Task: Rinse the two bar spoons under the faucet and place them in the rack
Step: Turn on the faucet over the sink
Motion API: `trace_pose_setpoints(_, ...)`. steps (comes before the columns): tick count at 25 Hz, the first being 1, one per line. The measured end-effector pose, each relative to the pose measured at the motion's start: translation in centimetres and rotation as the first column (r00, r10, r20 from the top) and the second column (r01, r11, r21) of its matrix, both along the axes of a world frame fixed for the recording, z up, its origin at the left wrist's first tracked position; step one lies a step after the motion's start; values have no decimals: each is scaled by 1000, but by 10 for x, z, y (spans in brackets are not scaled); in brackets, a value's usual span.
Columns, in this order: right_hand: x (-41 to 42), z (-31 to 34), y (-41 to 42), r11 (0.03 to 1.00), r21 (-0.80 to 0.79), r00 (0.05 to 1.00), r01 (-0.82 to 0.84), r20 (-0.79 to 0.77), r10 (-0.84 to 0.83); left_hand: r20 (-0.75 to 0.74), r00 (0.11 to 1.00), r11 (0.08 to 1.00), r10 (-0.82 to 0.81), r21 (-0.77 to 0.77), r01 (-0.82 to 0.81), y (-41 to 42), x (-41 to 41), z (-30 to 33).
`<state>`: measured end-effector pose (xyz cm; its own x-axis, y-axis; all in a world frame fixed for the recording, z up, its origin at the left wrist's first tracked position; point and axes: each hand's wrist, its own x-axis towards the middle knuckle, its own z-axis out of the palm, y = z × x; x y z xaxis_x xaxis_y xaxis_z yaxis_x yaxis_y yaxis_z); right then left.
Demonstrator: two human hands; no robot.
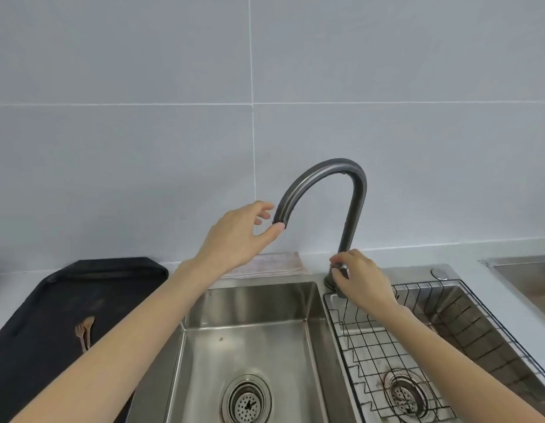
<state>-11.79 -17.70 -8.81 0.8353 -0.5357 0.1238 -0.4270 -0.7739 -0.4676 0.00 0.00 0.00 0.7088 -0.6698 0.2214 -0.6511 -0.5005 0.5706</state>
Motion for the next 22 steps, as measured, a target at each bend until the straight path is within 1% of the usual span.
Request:
trace_pose_setpoints(1,1,-4,-3,1000,1,999,20,-35,-20,-21,1000,1000,-2,6,2,-6,0,-1)
trace_pose_setpoints(2,3,-8,-7,999,4,999,37,-36,-36,-20,1000,1000,-1,-14,1,-11,1,-2)
trace_pose_setpoints(5,9,-21,-16,998,19,993,53,-103,-51,-19,1000,996,-7,-89,6,-27,4,-1)
trace_pose_setpoints(7,14,-29,-24,997,42,991,71,-120,-65,-4,1000,995,-21,-102,20,-38,7,6)
trace_pose_setpoints(12,24,-42,-35,991,98,991,91,-103,-81,101,989,989,-111,-91,120,-80,16,28)
trace_pose_setpoints(15,23,-45,-39,985,140,994,101,-61,-93,98,985,982,-143,-111,153,-98,21,29)
trace_pose_setpoints(18,22,-48,-41,978,187,996,87,-14,-86,80,985,978,-154,-133,163,-99,27,26)
trace_pose_setpoints(22,22,-50,-43,975,203,996,86,-14,-85,111,980,974,-163,-138,177,-96,31,25)
